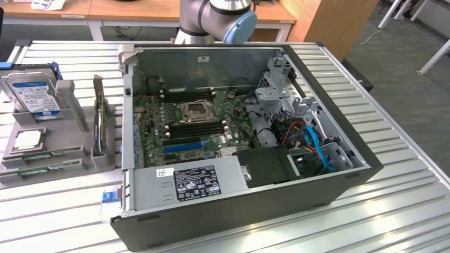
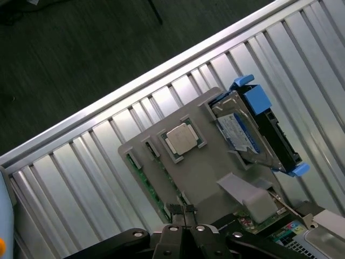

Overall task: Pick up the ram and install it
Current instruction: 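Pick up the ram and move it above insertion slot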

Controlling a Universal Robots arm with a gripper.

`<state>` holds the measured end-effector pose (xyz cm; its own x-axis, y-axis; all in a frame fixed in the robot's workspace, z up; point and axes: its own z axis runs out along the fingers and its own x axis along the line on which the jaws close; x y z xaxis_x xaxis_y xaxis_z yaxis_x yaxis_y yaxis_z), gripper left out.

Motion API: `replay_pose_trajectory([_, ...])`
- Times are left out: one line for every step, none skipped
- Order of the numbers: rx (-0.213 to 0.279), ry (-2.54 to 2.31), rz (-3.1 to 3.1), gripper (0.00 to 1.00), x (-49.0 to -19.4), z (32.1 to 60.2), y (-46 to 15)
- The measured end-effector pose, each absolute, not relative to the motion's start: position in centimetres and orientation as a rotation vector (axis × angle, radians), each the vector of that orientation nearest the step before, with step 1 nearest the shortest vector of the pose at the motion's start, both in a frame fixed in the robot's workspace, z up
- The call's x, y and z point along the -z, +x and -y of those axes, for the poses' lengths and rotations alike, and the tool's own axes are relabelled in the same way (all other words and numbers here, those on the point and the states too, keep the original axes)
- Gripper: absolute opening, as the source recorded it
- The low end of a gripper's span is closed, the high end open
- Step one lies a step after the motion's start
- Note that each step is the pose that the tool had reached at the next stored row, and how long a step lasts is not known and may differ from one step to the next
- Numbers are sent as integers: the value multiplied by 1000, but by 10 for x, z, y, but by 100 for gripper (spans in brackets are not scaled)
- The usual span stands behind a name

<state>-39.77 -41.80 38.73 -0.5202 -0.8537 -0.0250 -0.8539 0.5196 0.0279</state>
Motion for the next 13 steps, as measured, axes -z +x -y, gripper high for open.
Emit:
replay_pose_trajectory([-57,-1546,-2725,10,-387,418,-398])
replay_pose_trajectory([-57,-1561,-2717,10,-387,418,-398])
replay_pose_trajectory([-58,-1575,-2709,10,-387,418,-398])
replay_pose_trajectory([-58,-1589,-2701,10,-387,418,-398])
replay_pose_trajectory([-58,-1605,-2692,10,-387,418,-398])
replay_pose_trajectory([-58,-1621,-2682,10,-387,418,-398])
replay_pose_trajectory([-58,-1637,-2673,10,-387,418,-398])
replay_pose_trajectory([-58,-1653,-2663,10,-387,418,-398])
replay_pose_trajectory([-58,-1671,-2652,10,-387,418,-398])
replay_pose_trajectory([-58,-1689,-2641,10,-387,418,-398])
replay_pose_trajectory([-58,-1709,-2628,10,-387,418,-398])
replay_pose_trajectory([-58,-1730,-2615,10,-387,418,-398])
replay_pose_trajectory([-58,-1752,-2601,10,-387,418,-398])
